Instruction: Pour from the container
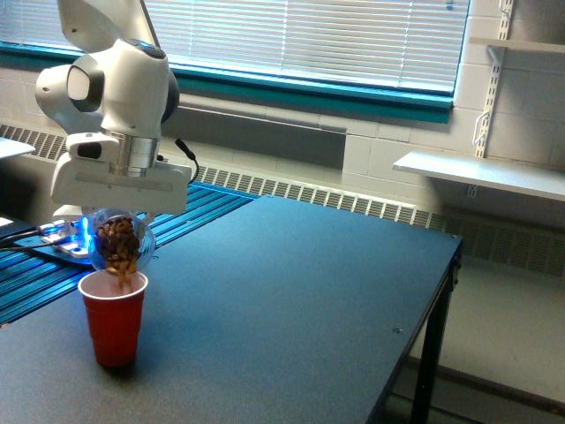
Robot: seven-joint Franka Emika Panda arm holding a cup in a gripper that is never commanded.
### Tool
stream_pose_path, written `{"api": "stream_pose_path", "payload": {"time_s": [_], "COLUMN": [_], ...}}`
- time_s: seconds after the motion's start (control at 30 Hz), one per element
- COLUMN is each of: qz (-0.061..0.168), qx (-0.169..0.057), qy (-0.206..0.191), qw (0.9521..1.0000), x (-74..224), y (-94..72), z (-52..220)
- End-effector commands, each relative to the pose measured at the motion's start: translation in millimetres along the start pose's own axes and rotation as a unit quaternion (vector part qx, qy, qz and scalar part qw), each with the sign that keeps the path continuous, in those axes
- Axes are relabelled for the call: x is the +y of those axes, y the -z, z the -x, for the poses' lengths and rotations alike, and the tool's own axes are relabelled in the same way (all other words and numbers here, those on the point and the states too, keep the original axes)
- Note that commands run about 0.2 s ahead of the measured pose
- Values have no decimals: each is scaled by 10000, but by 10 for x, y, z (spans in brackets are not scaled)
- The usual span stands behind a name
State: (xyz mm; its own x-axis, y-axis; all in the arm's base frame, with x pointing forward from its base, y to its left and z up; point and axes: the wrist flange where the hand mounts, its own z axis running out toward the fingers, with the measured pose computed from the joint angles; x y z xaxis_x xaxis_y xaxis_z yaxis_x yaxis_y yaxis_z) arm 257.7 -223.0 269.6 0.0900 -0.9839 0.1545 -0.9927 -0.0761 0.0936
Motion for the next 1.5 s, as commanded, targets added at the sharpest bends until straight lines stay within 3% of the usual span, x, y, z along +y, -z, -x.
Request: {"api": "stream_pose_path", "payload": {"time_s": [0.03,0.77,1.23,1.5], "qz": [24,119,103,222], "qx": [-23,-121,-120,-178], "qy": [-13,-224,-220,-162], "qw": [10000,9996,9996,9995], "x": [-31,21,-71,-82], "y": [-10,-21,95,97], "z": [9,-100,-197,-192]}}
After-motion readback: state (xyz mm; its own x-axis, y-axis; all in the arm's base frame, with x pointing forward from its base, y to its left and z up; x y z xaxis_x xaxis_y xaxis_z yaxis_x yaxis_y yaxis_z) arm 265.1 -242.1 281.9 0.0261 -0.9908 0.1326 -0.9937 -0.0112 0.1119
